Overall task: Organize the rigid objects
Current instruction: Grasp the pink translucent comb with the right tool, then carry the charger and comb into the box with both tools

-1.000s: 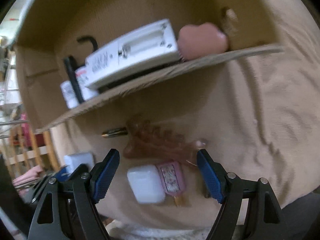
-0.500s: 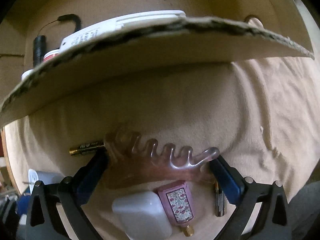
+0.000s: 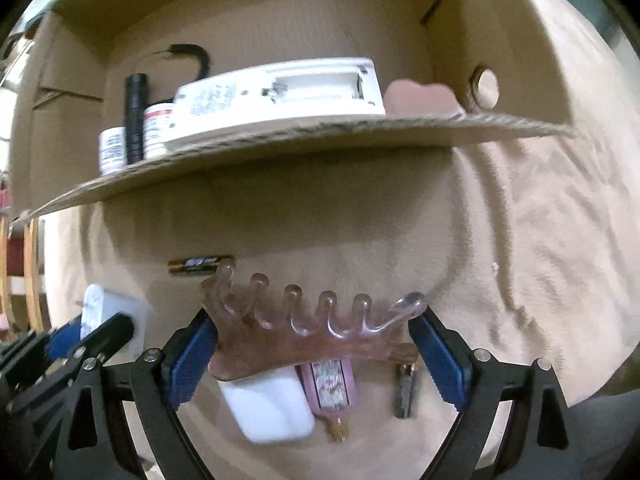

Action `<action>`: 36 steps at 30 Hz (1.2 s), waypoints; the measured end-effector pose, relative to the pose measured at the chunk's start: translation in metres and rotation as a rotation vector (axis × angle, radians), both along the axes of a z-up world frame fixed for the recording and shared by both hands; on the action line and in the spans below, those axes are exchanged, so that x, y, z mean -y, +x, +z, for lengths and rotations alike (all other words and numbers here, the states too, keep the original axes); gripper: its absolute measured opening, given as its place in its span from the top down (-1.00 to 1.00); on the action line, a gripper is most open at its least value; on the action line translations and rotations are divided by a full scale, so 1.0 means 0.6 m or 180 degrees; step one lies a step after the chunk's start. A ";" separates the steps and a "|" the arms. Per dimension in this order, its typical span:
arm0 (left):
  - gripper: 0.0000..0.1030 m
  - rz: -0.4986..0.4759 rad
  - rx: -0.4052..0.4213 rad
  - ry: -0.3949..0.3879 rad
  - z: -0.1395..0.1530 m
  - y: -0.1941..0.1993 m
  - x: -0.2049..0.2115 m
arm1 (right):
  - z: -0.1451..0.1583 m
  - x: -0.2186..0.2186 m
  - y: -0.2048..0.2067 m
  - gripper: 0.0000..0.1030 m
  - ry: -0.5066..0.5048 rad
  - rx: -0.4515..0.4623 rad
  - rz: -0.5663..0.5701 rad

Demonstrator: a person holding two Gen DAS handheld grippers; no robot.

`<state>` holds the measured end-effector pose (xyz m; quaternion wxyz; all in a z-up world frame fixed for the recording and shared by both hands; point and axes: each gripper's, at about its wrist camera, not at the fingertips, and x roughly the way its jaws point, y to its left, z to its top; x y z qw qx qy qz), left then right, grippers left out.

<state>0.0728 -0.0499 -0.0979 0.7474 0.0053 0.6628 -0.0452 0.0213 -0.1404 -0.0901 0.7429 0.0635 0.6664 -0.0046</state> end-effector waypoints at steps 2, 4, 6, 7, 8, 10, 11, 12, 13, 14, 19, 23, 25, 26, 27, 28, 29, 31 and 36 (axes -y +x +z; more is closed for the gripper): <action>0.53 0.0000 0.0011 0.0003 0.002 -0.002 -0.001 | 0.015 0.002 -0.004 -0.91 0.0052 0.0036 0.0034; 0.53 0.0015 0.0040 -0.0005 0.009 -0.005 -0.004 | 0.034 0.009 -0.011 -0.91 0.0116 0.0093 0.0056; 0.53 0.0009 0.0077 0.0010 0.017 -0.008 -0.005 | 0.055 0.018 -0.017 -0.91 0.0185 0.0152 0.0090; 0.53 0.0011 0.0104 -0.0006 0.023 -0.010 -0.008 | 0.063 0.023 -0.022 -0.91 0.0210 0.0178 0.0104; 0.53 0.0009 0.0124 -0.0007 0.030 -0.012 -0.008 | 0.073 0.027 -0.026 -0.91 0.0247 0.0207 0.0119; 0.53 0.0017 0.0180 -0.0025 0.047 -0.015 -0.011 | 0.090 0.048 -0.035 -0.91 0.0345 0.0261 0.0154; 0.53 0.0018 0.0210 -0.0029 0.057 -0.016 -0.013 | 0.100 0.059 -0.038 -0.91 0.0384 0.0295 0.0174; 0.53 0.0025 0.0252 -0.0030 0.067 -0.016 -0.014 | 0.111 0.064 -0.041 -0.91 0.0431 0.0324 0.0196; 0.53 0.0027 0.0302 -0.0024 0.079 -0.016 -0.015 | 0.116 0.082 -0.029 -0.91 0.0482 0.0348 0.0217; 0.53 0.0028 0.0341 -0.0022 0.087 -0.017 -0.015 | 0.128 0.087 -0.033 -0.91 0.0532 0.0382 0.0239; 0.53 0.0054 0.0599 -0.0032 0.144 -0.024 -0.021 | 0.198 0.108 -0.027 -0.91 0.0695 0.0578 0.0345; 0.53 0.0079 0.0732 -0.0087 0.180 -0.017 -0.024 | 0.257 0.120 -0.001 -0.91 0.0878 0.0801 0.0412; 0.53 0.0094 0.0818 -0.0125 0.202 -0.007 -0.026 | 0.281 0.123 0.011 -0.91 0.0935 0.0909 0.0450; 0.53 0.0092 0.0856 -0.0144 0.212 -0.003 -0.027 | 0.292 0.120 0.018 -0.91 0.0957 0.0960 0.0467; 0.53 0.0088 0.0908 -0.0178 0.222 0.003 -0.027 | 0.299 0.113 0.027 -0.91 0.0964 0.1003 0.0482; 0.53 0.0084 0.0937 -0.0195 0.226 0.010 -0.025 | 0.301 0.106 0.036 -0.91 0.0964 0.1033 0.0491; 0.53 0.0085 0.0970 -0.0201 0.231 0.019 -0.024 | 0.302 0.103 0.045 -0.91 0.0976 0.1059 0.0491; 0.53 0.0084 0.1037 -0.0191 0.241 0.039 -0.021 | 0.306 0.100 0.063 -0.91 0.1022 0.1101 0.0496; 0.53 0.0047 0.1087 -0.0187 0.251 0.082 -0.009 | 0.300 0.100 0.108 -0.91 0.1038 0.1093 0.0482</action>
